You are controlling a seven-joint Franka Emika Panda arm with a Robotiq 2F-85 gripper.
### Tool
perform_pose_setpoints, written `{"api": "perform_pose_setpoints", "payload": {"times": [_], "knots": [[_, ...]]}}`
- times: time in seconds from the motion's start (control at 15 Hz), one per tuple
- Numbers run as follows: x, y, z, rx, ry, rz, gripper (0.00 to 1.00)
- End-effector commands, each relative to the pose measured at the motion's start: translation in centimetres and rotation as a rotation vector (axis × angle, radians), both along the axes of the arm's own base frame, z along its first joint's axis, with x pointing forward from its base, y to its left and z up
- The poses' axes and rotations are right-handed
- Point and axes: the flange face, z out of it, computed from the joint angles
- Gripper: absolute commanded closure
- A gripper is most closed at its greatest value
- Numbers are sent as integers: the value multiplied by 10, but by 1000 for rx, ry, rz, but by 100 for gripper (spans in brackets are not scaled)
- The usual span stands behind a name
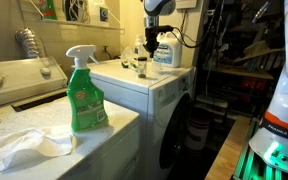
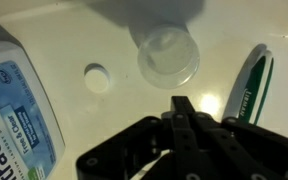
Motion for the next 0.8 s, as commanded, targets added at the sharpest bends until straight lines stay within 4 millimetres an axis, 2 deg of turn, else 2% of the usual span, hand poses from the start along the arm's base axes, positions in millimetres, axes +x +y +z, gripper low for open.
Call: {"api": "perform_pose_setpoints", "payload": {"times": [0.0,0.4,0.73], "knots": [[-13,-6,8,-14,71,-64,98],[-25,-19,-1,-17,213,-107,98],[-22,-27,-13,5,225,-105,99]]}}
